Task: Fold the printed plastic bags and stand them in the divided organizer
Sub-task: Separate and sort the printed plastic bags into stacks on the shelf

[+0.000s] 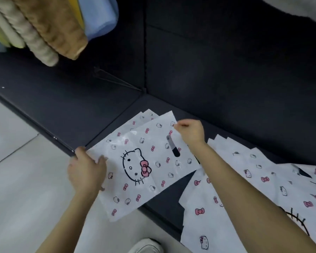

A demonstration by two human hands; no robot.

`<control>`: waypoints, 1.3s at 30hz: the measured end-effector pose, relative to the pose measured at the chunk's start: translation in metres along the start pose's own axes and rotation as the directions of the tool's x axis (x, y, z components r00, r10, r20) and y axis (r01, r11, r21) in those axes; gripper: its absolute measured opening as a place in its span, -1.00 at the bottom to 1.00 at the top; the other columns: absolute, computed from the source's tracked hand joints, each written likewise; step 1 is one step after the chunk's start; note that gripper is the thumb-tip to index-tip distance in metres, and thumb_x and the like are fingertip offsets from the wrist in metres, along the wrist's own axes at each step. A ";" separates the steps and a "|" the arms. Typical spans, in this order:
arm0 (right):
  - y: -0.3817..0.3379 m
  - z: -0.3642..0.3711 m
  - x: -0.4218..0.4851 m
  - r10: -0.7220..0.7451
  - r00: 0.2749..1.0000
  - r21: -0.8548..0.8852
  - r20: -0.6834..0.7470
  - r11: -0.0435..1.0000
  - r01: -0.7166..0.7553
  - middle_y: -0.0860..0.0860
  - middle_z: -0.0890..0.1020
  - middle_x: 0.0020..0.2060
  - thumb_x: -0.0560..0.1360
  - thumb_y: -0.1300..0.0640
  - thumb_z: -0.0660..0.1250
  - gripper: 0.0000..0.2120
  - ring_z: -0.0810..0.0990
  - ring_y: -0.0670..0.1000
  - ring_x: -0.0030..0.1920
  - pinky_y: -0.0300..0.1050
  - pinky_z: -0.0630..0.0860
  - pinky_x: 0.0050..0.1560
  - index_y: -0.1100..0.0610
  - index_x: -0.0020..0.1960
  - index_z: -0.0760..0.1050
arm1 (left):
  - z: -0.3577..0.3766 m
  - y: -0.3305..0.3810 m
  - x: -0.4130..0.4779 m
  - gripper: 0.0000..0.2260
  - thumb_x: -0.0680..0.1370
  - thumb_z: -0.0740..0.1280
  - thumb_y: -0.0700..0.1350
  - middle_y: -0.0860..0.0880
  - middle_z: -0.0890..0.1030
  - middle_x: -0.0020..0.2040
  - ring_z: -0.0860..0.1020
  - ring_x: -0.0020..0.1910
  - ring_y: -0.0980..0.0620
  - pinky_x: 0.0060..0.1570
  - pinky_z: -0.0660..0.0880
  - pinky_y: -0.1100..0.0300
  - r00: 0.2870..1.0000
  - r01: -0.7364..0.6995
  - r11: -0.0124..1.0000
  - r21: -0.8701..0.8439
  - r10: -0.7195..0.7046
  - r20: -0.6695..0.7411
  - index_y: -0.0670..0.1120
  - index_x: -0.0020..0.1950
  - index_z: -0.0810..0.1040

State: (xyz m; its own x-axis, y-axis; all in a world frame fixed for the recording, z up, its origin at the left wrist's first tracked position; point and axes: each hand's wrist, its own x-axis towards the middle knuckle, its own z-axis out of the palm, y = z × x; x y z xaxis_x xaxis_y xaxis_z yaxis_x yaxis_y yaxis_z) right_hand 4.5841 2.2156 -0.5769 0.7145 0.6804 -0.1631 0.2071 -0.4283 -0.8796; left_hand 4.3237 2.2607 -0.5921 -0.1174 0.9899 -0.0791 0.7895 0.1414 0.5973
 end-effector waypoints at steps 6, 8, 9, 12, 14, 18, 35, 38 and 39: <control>-0.016 0.038 0.026 -0.088 0.996 -0.029 -0.004 0.996 0.088 0.04 0.69 -0.15 0.50 0.21 0.38 -0.90 0.63 0.04 -0.11 -0.06 0.54 -0.03 0.21 -0.06 0.67 | 0.055 -0.006 -0.016 -0.41 0.49 0.11 0.35 -0.20 0.46 0.36 0.39 0.34 -0.33 0.29 0.29 -0.27 0.726 -0.680 0.699 0.223 0.599 0.337 0.00 0.32 0.53; -0.016 0.034 0.028 -0.090 0.996 -0.074 0.002 0.993 0.090 0.02 0.69 -0.05 0.52 0.14 0.36 -0.85 0.62 0.03 0.01 -0.10 0.51 0.05 0.13 0.03 0.65 | 0.072 -0.003 -0.014 -0.34 0.50 -0.03 0.41 -0.20 0.44 0.39 0.37 0.36 -0.35 0.27 0.27 -0.34 0.645 -0.751 0.598 0.279 0.576 0.502 0.04 0.30 0.55; -0.014 0.026 0.026 -0.104 0.995 -0.126 0.004 0.987 0.104 -0.01 0.67 0.00 0.53 0.10 0.34 -0.81 0.61 0.01 0.05 -0.13 0.49 0.07 0.09 0.10 0.63 | 0.076 -0.002 -0.012 -0.33 0.48 -0.05 0.42 -0.20 0.40 0.42 0.33 0.39 -0.36 0.29 0.22 -0.36 0.637 -0.754 0.585 0.300 0.540 0.550 0.06 0.32 0.53; 0.013 -0.012 0.007 -0.162 0.987 -0.302 -0.017 0.942 0.149 -0.03 0.60 0.16 0.53 -0.03 0.34 -0.65 0.52 0.01 0.19 -0.11 0.43 0.18 0.04 0.28 0.52 | 0.081 -0.001 -0.001 -0.25 0.39 -0.14 0.42 -0.19 0.24 0.51 0.12 0.49 -0.33 0.41 0.05 -0.32 0.664 -0.724 0.593 0.351 0.461 0.589 0.13 0.45 0.37; 0.048 -0.049 -0.023 -0.189 0.982 -0.436 -0.014 0.885 0.164 -0.03 0.56 0.24 0.51 -0.08 0.35 -0.60 0.47 0.03 0.27 -0.14 0.35 0.22 0.06 0.29 0.51 | 0.081 -0.001 0.001 -0.21 0.36 -0.20 0.42 -0.18 0.17 0.54 0.05 0.51 -0.30 0.42 -0.02 -0.25 0.681 -0.716 0.588 0.376 0.468 0.563 0.15 0.49 0.29; 0.135 -0.117 -0.096 -0.239 0.966 -0.676 -0.101 0.729 0.110 0.19 0.58 0.20 0.43 -0.31 0.25 -0.37 0.52 0.22 0.24 0.08 0.42 0.23 0.20 0.21 0.58 | 0.084 0.013 -0.014 -0.41 0.41 0.09 0.24 -0.30 0.35 0.43 0.25 0.42 -0.39 0.37 0.09 -0.32 0.709 -0.693 0.648 0.315 0.535 0.459 0.02 0.34 0.52; 0.194 -0.111 -0.141 -0.252 0.834 -0.391 -0.490 0.919 0.047 0.07 0.64 0.14 0.53 -0.10 0.27 -0.67 0.58 0.08 0.21 0.16 0.39 0.32 0.10 0.09 0.66 | 0.103 0.080 -0.150 -0.62 0.58 0.18 0.18 0.19 0.48 -0.43 0.50 -0.37 0.34 -0.32 0.30 0.40 0.536 -0.211 0.893 -0.399 0.446 0.716 -0.06 -0.28 0.45; 0.181 -0.107 -0.133 -0.073 0.832 -0.198 -0.549 0.979 -0.044 0.02 0.62 0.17 0.53 -0.02 0.34 -0.75 0.57 0.02 0.22 0.20 0.44 0.24 0.09 0.08 0.66 | 0.092 0.077 -0.140 -0.62 0.52 0.28 0.22 0.03 0.55 -0.30 0.49 -0.31 0.24 -0.25 0.35 0.34 0.529 -0.250 0.897 -0.365 0.442 0.724 -0.10 -0.18 0.54; 0.176 -0.106 -0.130 -0.042 0.832 -0.193 -0.553 0.978 -0.079 -0.01 0.63 0.17 0.53 -0.03 0.33 -0.76 0.57 0.01 0.20 0.18 0.44 0.24 0.08 0.07 0.67 | 0.090 0.074 -0.135 -0.68 0.51 0.37 0.12 0.00 0.51 -0.35 0.44 -0.36 0.19 -0.31 0.32 0.34 0.544 -0.318 0.888 -0.331 0.457 0.703 -0.12 -0.22 0.51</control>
State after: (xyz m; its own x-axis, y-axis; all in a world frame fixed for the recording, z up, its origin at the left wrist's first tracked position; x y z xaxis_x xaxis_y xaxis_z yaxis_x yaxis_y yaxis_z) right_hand 4.5980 1.9886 -0.6630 0.9554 0.2550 0.1488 0.2752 -0.5871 -0.7613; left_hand 4.4520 2.1378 -0.6094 0.7208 0.6089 -0.3312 0.5389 -0.1919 0.8202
